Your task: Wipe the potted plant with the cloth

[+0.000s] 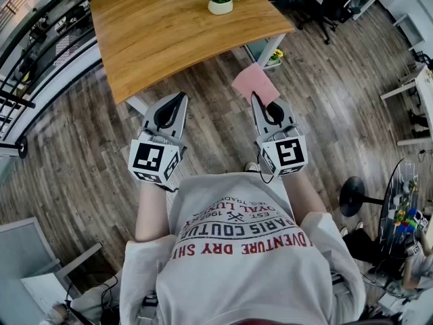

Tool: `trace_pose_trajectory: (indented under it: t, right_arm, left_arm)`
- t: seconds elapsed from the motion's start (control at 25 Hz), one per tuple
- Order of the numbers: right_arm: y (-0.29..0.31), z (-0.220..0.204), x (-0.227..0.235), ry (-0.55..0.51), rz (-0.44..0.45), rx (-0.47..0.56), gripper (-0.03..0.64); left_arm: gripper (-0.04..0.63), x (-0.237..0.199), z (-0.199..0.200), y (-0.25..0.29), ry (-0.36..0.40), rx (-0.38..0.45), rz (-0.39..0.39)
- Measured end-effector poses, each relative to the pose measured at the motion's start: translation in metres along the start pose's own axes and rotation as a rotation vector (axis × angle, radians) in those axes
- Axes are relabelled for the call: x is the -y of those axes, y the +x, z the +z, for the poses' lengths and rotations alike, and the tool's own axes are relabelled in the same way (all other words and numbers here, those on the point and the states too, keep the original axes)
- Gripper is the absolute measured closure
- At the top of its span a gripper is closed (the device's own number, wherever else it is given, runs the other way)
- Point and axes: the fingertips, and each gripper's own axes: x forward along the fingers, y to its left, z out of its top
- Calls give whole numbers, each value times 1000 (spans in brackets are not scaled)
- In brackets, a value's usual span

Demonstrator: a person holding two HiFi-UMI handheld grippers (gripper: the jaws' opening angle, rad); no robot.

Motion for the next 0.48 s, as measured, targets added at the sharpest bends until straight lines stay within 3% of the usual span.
trace_pose_trajectory:
  t: [0.48]
  right_arm:
    - [12, -13, 9, 51, -34, -18, 581]
  left_arm:
    - [578, -7, -5, 12, -1, -23, -15]
